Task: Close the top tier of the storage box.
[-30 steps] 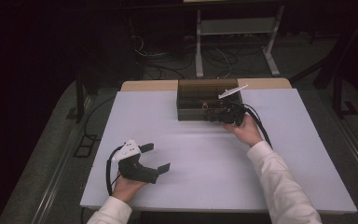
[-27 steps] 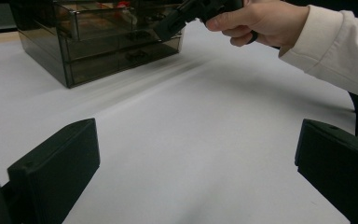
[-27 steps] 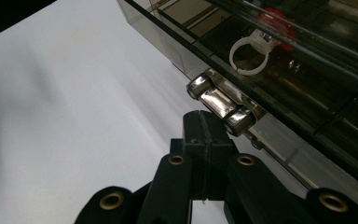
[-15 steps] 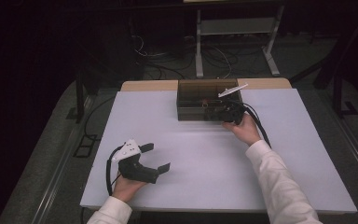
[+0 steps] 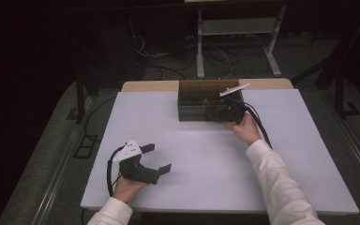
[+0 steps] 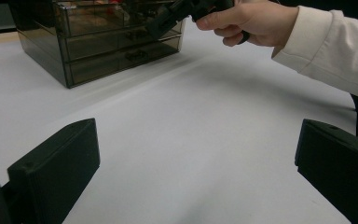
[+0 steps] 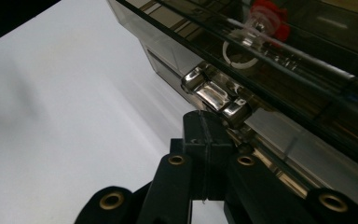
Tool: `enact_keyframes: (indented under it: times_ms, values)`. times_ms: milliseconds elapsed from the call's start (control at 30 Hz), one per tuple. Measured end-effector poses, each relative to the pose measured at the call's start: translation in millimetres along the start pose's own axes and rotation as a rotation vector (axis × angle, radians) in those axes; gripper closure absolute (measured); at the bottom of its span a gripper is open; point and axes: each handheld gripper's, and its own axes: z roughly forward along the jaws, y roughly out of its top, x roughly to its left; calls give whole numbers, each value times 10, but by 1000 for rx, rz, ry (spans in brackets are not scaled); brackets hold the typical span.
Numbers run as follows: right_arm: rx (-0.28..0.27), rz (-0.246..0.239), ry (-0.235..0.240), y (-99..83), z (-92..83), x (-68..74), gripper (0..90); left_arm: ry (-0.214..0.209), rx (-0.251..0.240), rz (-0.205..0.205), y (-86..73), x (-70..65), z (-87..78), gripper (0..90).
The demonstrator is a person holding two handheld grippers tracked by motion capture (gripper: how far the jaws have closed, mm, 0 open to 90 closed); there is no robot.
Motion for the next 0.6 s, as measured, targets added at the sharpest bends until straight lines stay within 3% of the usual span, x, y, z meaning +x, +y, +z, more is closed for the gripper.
enact_keyframes:
  times_ms: [433,600]
  values:
    - [-32,42,-12,9,-21,-71,891,0,0,1,0,1,4,0]
    - [-51,42,11,3,-43,-56,890,0,2,0,-2,2,4,0]
